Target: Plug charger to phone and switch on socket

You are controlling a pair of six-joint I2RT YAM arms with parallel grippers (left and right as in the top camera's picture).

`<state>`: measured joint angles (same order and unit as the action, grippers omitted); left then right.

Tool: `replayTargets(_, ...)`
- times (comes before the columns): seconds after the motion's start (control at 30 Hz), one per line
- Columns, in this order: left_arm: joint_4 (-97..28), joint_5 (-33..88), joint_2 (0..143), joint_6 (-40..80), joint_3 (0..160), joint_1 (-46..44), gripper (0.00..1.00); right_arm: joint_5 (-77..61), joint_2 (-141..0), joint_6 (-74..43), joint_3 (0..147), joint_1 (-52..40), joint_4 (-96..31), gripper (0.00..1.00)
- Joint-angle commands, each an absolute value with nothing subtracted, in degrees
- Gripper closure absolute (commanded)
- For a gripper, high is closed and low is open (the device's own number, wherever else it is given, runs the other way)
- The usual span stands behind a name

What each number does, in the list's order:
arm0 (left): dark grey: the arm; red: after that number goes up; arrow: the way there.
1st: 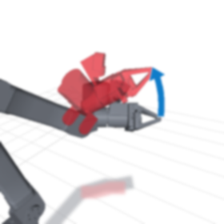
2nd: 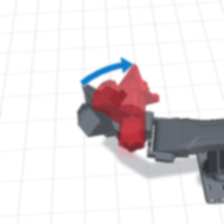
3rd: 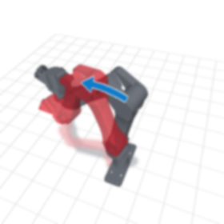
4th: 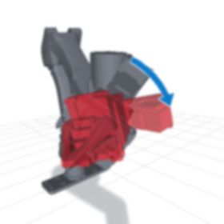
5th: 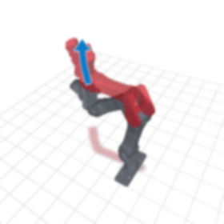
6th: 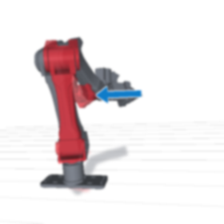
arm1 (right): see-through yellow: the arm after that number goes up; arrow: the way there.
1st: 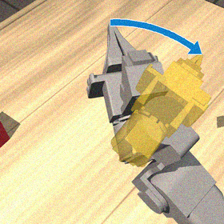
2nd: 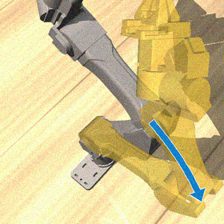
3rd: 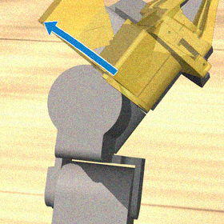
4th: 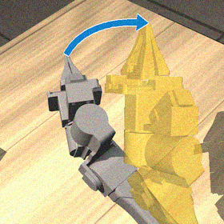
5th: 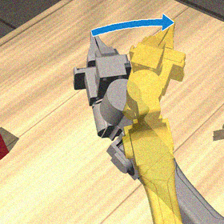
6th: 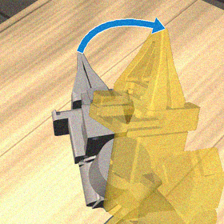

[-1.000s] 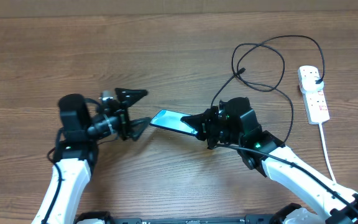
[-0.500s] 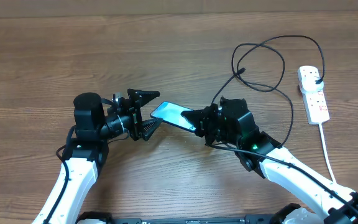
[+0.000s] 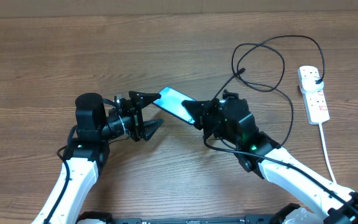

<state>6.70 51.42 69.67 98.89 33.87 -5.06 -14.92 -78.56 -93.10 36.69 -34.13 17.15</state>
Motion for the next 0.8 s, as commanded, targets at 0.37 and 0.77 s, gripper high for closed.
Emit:
replayTargets(0.37,6.68,47.48,70.04,99.42,33.89,-8.01,0.61,-18.13,-78.59,-105.3,37.6,-39.42,18.83,0.96)
replayTargets(0.77,1.93,44.45,70.06,97.51,33.87,-8.01,0.76,-19.51,-78.59,-105.23,37.6,-39.42,18.83,0.96)
